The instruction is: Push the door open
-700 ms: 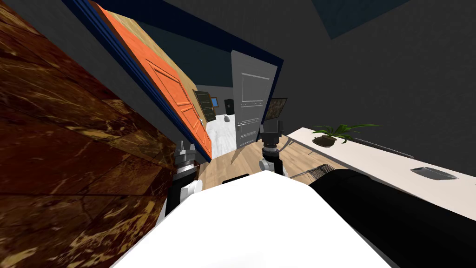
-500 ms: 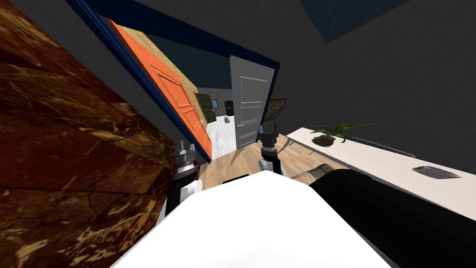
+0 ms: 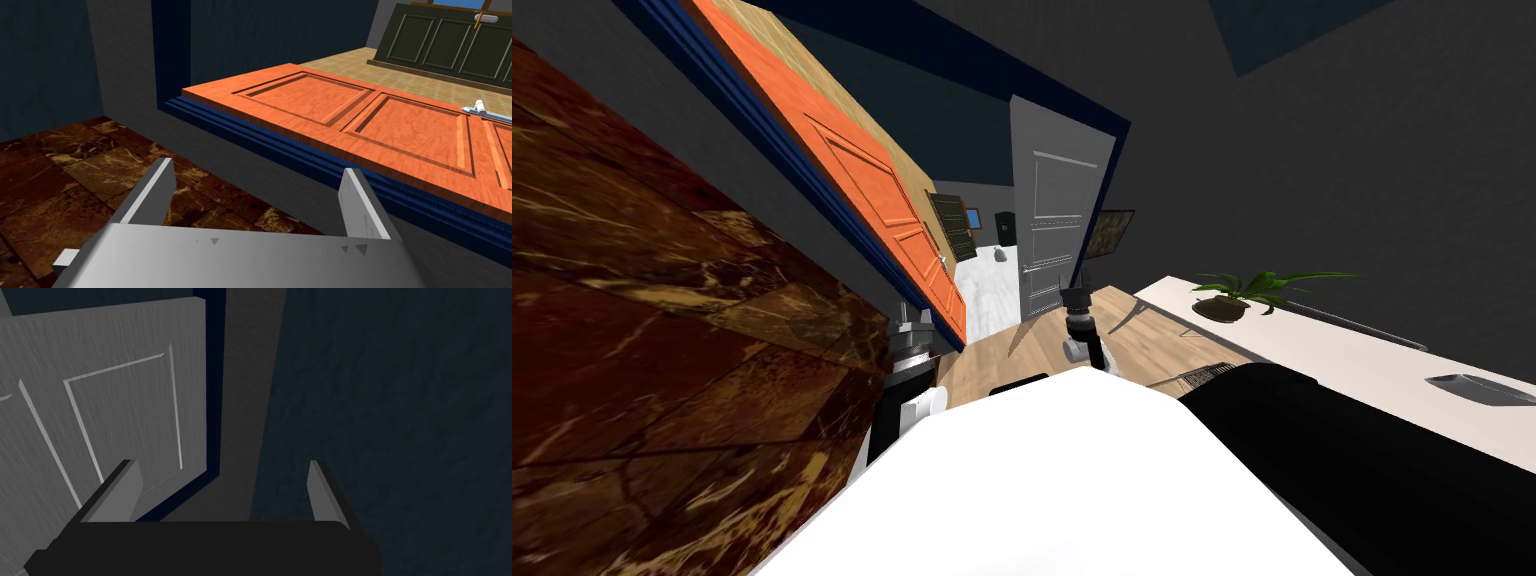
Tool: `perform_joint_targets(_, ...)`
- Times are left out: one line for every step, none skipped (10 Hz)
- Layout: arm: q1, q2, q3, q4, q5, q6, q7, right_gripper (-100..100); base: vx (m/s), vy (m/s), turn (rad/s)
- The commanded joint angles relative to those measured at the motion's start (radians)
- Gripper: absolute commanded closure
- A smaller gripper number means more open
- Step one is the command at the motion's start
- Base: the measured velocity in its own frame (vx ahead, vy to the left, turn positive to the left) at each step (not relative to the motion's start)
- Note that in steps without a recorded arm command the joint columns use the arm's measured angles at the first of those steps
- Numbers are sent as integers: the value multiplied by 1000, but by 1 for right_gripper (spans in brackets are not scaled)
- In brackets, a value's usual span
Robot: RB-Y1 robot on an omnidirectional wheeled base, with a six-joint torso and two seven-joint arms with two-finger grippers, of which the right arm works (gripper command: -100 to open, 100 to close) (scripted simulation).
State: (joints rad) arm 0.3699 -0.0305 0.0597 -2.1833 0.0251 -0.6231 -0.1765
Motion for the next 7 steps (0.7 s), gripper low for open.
perform_joint_targets(-12, -6, -3, 38, 3, 3, -8, -100, 61, -19, 7)
perform_joint_targets(-36, -14, -5, 72, 10, 4, -17, -100, 43, -7, 1)
perform_joint_targets(-36, -14, -5, 84, 10, 4, -17, -100, 31, -9, 4)
perform_joint_targets(-60, -22, -6, 119, 18, 6, -27, -100, 38, -14, 4)
perform_joint_targets(-60, -22, -6, 132, 18, 6, -27, -100, 37, -13, 6)
perform_joint_targets(-87, -30, -8, 166, 26, 8, -38, -100, 53, -11, 6)
perform_joint_targets(-87, -30, -8, 184, 26, 8, -38, -100, 49, -14, 5)
